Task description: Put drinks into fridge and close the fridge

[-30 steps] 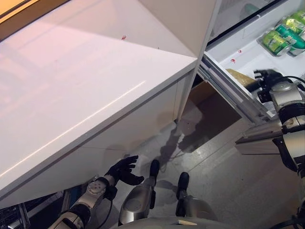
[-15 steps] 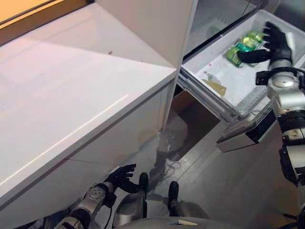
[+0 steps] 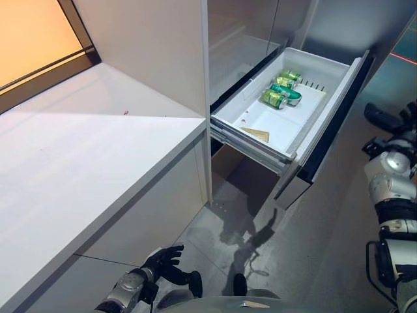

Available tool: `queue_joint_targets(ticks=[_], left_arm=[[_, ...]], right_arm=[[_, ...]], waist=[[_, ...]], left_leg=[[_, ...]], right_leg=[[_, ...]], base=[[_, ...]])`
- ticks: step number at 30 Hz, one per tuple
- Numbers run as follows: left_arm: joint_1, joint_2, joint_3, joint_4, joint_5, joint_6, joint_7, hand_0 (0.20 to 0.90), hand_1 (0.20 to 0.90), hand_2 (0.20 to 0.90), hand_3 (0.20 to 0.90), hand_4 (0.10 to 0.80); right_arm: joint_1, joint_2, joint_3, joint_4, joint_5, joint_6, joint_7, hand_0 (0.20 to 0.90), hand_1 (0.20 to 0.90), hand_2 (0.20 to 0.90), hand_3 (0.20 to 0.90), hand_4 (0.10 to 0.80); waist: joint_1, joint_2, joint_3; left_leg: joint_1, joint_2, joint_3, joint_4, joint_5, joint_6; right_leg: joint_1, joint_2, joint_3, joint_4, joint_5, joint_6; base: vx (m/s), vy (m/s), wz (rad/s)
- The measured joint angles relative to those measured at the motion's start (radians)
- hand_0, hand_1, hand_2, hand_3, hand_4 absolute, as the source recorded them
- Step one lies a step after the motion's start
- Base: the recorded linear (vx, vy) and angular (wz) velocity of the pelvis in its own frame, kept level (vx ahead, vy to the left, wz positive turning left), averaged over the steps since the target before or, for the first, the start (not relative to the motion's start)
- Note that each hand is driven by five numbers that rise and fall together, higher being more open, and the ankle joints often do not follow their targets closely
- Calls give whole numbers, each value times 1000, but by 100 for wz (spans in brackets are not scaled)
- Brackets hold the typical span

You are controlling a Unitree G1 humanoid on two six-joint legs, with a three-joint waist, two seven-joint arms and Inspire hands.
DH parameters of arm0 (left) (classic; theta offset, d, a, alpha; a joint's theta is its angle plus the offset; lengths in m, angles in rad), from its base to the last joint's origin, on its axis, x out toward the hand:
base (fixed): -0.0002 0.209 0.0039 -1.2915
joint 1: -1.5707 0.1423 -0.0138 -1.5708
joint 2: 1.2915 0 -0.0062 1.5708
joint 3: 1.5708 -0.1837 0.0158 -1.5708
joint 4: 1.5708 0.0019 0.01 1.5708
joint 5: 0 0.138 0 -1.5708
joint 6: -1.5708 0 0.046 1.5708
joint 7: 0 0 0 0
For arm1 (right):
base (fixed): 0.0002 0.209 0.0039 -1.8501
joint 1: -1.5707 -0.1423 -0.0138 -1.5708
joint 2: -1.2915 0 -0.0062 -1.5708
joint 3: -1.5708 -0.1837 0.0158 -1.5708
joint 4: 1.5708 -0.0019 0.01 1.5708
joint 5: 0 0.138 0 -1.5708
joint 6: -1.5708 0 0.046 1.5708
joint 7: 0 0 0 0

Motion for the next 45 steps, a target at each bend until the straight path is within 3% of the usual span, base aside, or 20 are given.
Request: queue_joint_targets(ticks=[4, 7, 12, 19, 24, 30, 31, 35, 39, 42, 45], left_arm=[[-37, -12, -11, 15, 1, -2, 3, 900, 900, 900, 900, 800], [-109, -17, -26, 15, -2, -6, 16, 900, 900, 900, 900, 800], [-232, -20, -22, 14, -39, -13, 53, 900, 900, 900, 900, 800], [-254, -33, 0, -14, -71, -33, 91, 900, 900, 900, 900, 800], [-248, -39, 20, -16, -72, -49, 89, 900, 900, 900, 900, 800], [-241, -43, 34, -13, -72, -67, 82, 900, 900, 900, 900, 800], [-239, -43, 41, -14, -72, -67, 80, 900, 900, 900, 900, 800], [-228, -43, 42, -10, -72, -66, 67, 900, 900, 900, 900, 800], [-211, -38, 42, -11, -71, -68, 60, 900, 900, 900, 900, 800], [-208, -37, 42, -12, -71, -66, 56, 900, 900, 900, 900, 800], [-202, -37, 42, -10, -69, -66, 51, 900, 900, 900, 900, 800]], right_arm=[[18, 26, 3, 11, 27, -15, 26, 900, 900, 900, 900, 800], [-45, 31, 10, 25, 108, -72, 51, 900, 900, 900, 900, 800], [-181, 38, -13, 22, 202, -146, 110, 900, 900, 900, 900, 800], [-224, 17, -20, -3, 263, -134, 292, 900, 900, 900, 900, 800], [-229, -1, 49, -35, 150, -137, 316, 900, 900, 900, 900, 800], [-237, -3, 123, -103, 115, -104, 432, 900, 900, 900, 900, 800], [-245, -4, 138, -104, 115, -96, 462, 900, 900, 900, 900, 800], [-263, -8, 230, -124, 99, -68, 531, 900, 900, 900, 900, 800], [-285, -7, 293, -124, 62, -45, 552, 900, 900, 900, 900, 800], [-325, 5, 325, -124, 31, -39, 556, 900, 900, 900, 900, 800], [-327, 10, 331, -129, -3, -38, 552, 900, 900, 900, 900, 800]], waist=[[21, 18, 27], [29, 31, 107], [36, 2, 261], [46, -16, 290], [48, -15, 297], [48, -10, 300], [48, -10, 300], [55, -7, 301], [81, -4, 300], [89, 1, 297], [112, 8, 298]], left_leg=[[-73, -6, -12, 91, -24, 7], [-186, -18, -39, 216, -52, 11], [-384, -55, -62, 415, -100, 33], [-536, -89, -86, 553, -113, 43], [-561, -101, -111, 561, -112, 42], [-559, -105, -145, 526, -115, 37], [-555, -104, -146, 529, -114, 35], [-515, -103, -187, 503, -113, 22], [-451, -100, -208, 465, -114, 19], [-424, -86, -212, 432, -113, 16], [-375, -77, -216, 417, -98, -8]], right_leg=[[-59, -8, -3, 64, -11, 7], [-180, -19, -5, 203, -45, 8], [-418, -56, 9, 493, -132, 17], [-568, -76, 20, 645, -155, 28], [-594, -74, 18, 660, -153, 26], [-592, -63, 17, 623, -150, 22], [-589, -66, 3, 621, -141, 9], [-546, -68, -26, 598, -139, 6], [-476, -76, -72, 559, -131, -21], [-445, -77, -94, 524, -134, -26], [-387, -77, -112, 519, -156, -24]], base=[[-205, -4, 7], [-270, -6, 2], [-151, 23, 4], [-45, 16, 5], [25, 42, 1], [52, 8, -7], [74, -10, -11], [79, -1, 1], [73, -2, 15], [82, -8, 19], [68, -19, 19]])
